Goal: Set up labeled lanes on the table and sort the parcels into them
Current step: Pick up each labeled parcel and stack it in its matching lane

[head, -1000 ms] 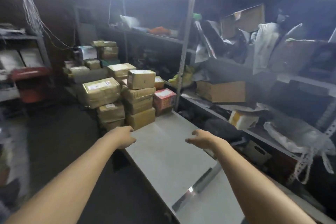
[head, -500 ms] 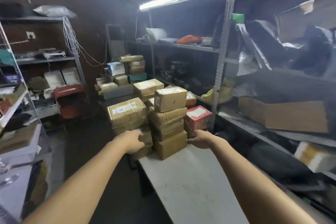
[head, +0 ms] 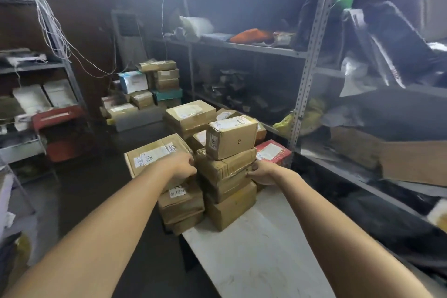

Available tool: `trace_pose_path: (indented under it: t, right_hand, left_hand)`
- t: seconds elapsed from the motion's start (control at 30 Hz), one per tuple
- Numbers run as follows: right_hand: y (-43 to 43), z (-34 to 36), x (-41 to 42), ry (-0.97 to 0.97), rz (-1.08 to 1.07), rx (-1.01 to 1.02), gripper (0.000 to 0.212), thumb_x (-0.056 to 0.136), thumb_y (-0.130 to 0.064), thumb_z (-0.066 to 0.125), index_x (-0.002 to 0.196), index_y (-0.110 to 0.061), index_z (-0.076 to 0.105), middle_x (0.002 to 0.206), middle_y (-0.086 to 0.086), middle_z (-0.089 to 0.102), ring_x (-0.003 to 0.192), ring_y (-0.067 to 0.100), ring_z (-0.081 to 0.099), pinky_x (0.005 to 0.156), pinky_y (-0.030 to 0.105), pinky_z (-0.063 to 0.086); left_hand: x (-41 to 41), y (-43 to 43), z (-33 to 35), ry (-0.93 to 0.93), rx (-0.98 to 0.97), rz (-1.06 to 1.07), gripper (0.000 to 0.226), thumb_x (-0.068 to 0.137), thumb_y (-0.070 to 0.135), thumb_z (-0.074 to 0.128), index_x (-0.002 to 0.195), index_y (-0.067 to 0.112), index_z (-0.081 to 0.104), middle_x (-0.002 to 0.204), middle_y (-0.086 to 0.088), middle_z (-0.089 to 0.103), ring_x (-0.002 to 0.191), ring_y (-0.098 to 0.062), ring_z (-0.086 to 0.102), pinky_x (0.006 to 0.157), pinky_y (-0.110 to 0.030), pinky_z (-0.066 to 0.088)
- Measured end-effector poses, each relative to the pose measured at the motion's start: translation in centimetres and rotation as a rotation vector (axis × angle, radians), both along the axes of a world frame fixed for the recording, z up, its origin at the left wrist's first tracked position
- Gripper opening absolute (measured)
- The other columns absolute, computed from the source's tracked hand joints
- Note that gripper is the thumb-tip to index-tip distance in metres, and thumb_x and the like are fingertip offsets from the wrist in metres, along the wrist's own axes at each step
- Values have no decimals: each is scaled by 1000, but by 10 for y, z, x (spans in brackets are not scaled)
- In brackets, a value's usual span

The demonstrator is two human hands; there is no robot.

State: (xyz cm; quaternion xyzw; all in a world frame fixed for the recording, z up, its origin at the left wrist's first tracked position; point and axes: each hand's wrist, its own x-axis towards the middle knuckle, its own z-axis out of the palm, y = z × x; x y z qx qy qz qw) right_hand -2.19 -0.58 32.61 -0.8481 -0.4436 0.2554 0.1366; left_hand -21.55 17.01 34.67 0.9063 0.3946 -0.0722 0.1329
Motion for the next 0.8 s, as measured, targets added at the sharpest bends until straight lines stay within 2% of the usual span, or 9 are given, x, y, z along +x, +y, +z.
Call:
trace_pose_path:
  t: [0.07,0.17,0.23,0.33,0.43,0.53,0.63,0.7,0.8]
  right_hand:
    - [25,-6,10,5,-96,13,44,99,-40,58,137,-18,53,136,3,57,122,23,56,107,38,47]
    - [49,-15,25,-5,-263,24,41,96,-46,58,126,-19,55,120,3,62,105,21,63,86,36,59]
    - [64,-16,26,0,-356,30,36,97,-45,57,121,-18,54,112,3,63,97,21,66,78,36,61]
    - [83,-14,27,-13,-462,72,42,95,-48,54,117,-12,58,107,8,68,90,25,70,79,43,62]
    - [103,-13,29,-4,-587,198,41,97,-50,50,114,-14,60,104,7,69,88,22,68,68,37,58]
    - [124,-11,32,59,-723,347,53,97,-54,46,125,-12,60,115,7,68,103,24,64,84,40,54]
    - [145,-10,37,157,-896,464,60,97,-55,44,138,-12,53,129,8,62,118,28,57,100,45,49]
    - [158,-9,39,234,-968,530,62,97,-54,44,143,-12,48,137,9,56,124,29,52,103,47,47]
    - [177,-11,38,401,-1019,590,64,98,-53,45,148,-14,40,142,7,50,124,30,51,95,48,50]
  left_hand:
    - [20,37,1,-24,13,-42,52,93,40,57,140,19,53,142,-4,56,126,-26,54,104,-38,47]
    - [51,78,6,-72,58,-119,46,96,39,55,139,22,54,139,-4,58,121,-26,57,96,-37,50]
    - [67,104,10,-97,95,-164,45,97,40,52,139,24,55,139,-3,58,122,-27,57,96,-39,51]
    - [86,135,17,-131,125,-211,41,93,39,51,131,27,59,133,-3,62,115,-25,58,91,-37,52]
    - [105,156,21,-205,80,-223,37,95,35,50,128,24,61,128,-4,64,109,-24,58,91,-38,52]
    - [122,162,19,-291,-31,-225,40,99,40,48,132,21,59,132,-4,62,114,-26,58,93,-39,51]
    - [140,157,14,-362,-220,-221,44,103,41,46,139,17,54,139,-7,56,120,-28,55,87,-37,47]
    - [150,155,10,-381,-360,-210,46,104,42,44,143,20,50,142,-8,53,123,-30,54,86,-40,50]
    - [162,158,-1,-373,-528,-194,49,103,45,43,145,22,47,143,-7,53,125,-31,53,98,-48,49]
